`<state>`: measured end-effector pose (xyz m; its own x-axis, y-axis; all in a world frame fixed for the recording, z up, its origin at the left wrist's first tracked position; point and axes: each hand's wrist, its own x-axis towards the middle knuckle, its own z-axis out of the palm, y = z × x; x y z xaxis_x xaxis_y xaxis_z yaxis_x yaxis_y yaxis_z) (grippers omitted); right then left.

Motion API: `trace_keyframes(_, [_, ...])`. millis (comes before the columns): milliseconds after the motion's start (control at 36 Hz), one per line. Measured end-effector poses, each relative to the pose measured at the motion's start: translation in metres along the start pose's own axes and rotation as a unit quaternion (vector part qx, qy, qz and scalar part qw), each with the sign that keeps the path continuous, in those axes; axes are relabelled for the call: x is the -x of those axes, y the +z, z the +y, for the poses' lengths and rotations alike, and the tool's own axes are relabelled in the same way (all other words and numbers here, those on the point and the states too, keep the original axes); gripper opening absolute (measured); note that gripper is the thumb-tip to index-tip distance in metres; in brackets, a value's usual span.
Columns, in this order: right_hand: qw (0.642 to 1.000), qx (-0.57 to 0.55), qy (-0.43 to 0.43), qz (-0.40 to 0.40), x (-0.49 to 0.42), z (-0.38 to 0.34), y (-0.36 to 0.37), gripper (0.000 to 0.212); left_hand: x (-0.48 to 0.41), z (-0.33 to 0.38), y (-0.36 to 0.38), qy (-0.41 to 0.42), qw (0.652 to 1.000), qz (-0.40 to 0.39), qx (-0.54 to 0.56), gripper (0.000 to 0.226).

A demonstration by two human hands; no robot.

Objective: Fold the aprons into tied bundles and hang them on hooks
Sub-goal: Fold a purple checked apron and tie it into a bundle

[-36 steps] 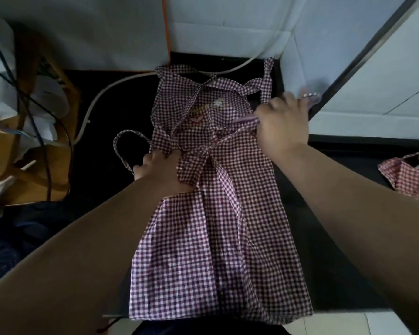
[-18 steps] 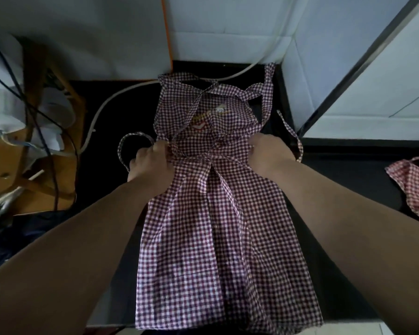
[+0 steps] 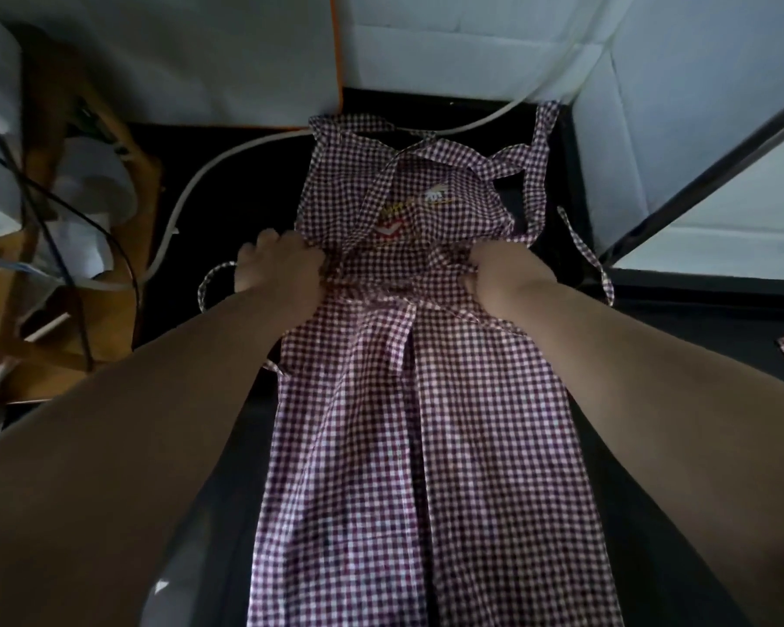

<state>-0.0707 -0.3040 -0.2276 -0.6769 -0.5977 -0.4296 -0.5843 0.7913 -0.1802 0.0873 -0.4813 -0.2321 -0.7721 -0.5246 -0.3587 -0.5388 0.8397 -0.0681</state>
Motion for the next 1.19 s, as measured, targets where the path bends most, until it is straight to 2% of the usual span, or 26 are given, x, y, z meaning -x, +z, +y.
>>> trace_keyframes(83, [0.999,-0.003,0.033,0.031,-0.002,0.006,0.002,0.035,-0.001,-0.008,-0.003,-0.071,0.997,0.016,0.020,0.040])
trace_keyframes(167, [0.996,-0.085,0.027,0.025,0.002,0.004,0.005,0.054,0.005,-0.007,0.001,-0.060,0.995,0.029,0.075,0.046])
trace_keyframes(278, [0.975,-0.174,-0.055,0.126,0.020,-0.005,0.010,0.038,0.023,0.007,0.009,-0.034,0.989,0.088,0.109,0.053])
trace_keyframes(333, [0.978,-0.165,-0.092,0.093,0.027,-0.005,0.015,0.037,0.029,0.010,0.017,0.000,0.989,0.071,0.130,0.049])
trace_keyframes(389, [0.993,-0.052,-0.103,0.007,0.027,-0.002,0.020,0.040,0.032,0.011,0.025,0.008,0.990,0.033,0.139,0.050])
trace_keyframes(444, [0.995,0.021,-0.095,-0.031,0.024,0.001,0.021,0.036,0.032,0.008,0.027,-0.026,0.986,0.027,0.165,0.052])
trace_keyframes(528, [0.996,0.001,-0.084,-0.010,0.018,0.002,0.015,0.033,0.026,0.001,0.028,-0.033,0.980,0.032,0.192,0.038])
trace_keyframes(611, [0.998,-0.019,-0.047,-0.029,0.014,0.001,0.009,0.035,0.022,-0.001,0.025,-0.011,0.975,0.034,0.218,0.024])
trace_keyframes(667, [0.999,-0.040,-0.008,-0.032,0.012,0.000,0.006,0.035,0.019,0.002,0.019,-0.018,0.977,0.047,0.209,0.027])
trace_keyframes(750, [0.993,-0.106,0.046,-0.035,0.007,-0.002,0.004,0.036,0.010,0.007,0.010,-0.029,0.990,0.018,0.136,0.045])
trace_keyframes(861, [0.972,-0.201,0.112,-0.035,-0.001,-0.006,0.000,0.033,0.006,0.003,0.012,-0.028,0.971,-0.059,0.232,0.048])
trace_keyframes(944, [0.977,-0.181,0.104,-0.038,-0.006,-0.006,0.001,0.044,0.009,0.001,0.014,-0.015,0.967,-0.049,0.251,0.042])
trace_keyframes(1000, [0.980,-0.169,0.081,-0.060,-0.004,-0.008,0.000,0.044,0.012,0.002,0.018,0.005,0.962,-0.022,0.273,0.037])
trace_keyframes(1083, [0.983,-0.168,0.032,-0.073,-0.002,-0.008,-0.001,0.040,0.015,0.004,0.026,0.031,0.954,-0.014,0.297,0.053])
trace_keyframes(1194, [0.976,-0.209,-0.020,-0.049,0.002,-0.007,-0.004,0.035,0.011,-0.001,0.030,0.058,0.973,-0.012,0.224,0.062])
